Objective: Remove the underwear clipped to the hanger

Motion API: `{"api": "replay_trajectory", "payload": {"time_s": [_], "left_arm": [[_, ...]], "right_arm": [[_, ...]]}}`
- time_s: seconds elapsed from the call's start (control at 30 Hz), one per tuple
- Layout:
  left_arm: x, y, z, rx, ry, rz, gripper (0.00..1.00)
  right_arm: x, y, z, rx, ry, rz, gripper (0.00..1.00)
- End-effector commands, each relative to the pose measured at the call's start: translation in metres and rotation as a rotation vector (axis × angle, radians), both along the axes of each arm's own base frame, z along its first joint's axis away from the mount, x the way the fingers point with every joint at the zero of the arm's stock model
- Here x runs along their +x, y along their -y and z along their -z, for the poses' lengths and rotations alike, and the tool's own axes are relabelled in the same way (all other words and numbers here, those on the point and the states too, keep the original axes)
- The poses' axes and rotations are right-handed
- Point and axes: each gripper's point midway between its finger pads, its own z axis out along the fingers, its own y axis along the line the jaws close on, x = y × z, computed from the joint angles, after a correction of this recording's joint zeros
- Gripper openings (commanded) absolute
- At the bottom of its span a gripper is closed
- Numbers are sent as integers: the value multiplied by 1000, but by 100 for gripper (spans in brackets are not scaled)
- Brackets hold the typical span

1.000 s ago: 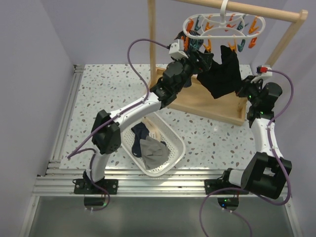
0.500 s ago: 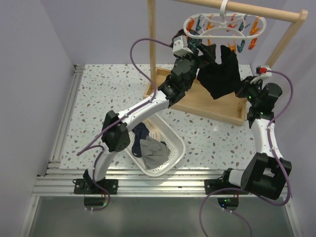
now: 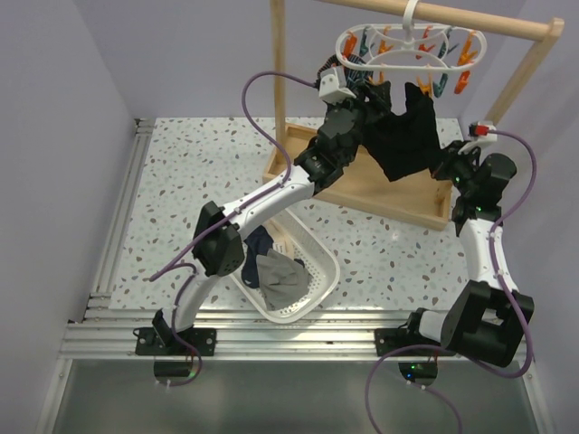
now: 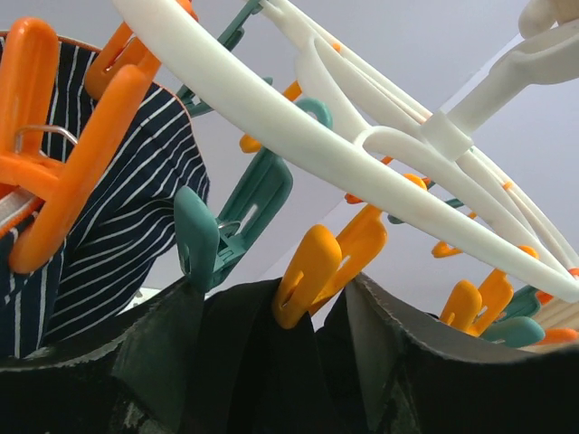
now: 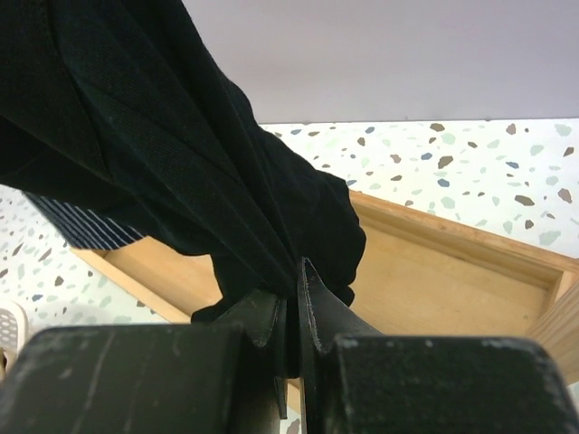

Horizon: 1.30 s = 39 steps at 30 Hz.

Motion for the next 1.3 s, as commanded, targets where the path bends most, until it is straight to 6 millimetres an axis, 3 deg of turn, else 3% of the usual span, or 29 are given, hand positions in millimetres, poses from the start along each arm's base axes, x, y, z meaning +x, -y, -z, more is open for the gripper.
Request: {"api": "replay_trajectory", "payload": {"time_s": [0.0,0.1,0.27,0.8,1.0,1.27], "left_arm": [[-3,-11,-33,-66,64,-28,66],[-4,-12,-36,-68,71,-26,63],[-8,-18,-47,-81,91,-33,81],[-12,-33,-64,-9,180,-130,78],[-12,-34,-55,9,191,-137,84],[-14,-36,-52,38,226,-150,84]], "right_arm": [[-6,-3,-12,-3,42,-17,0],[-6,-4,-11,0,38,-18,0],[-7,-4,-11,1,38,-21,0],[-7,-5,-4,10,23,-24,0],[-6,-4,-3,10,21,-23,0],[-5,-4,-1,9,18,-23,0]]}}
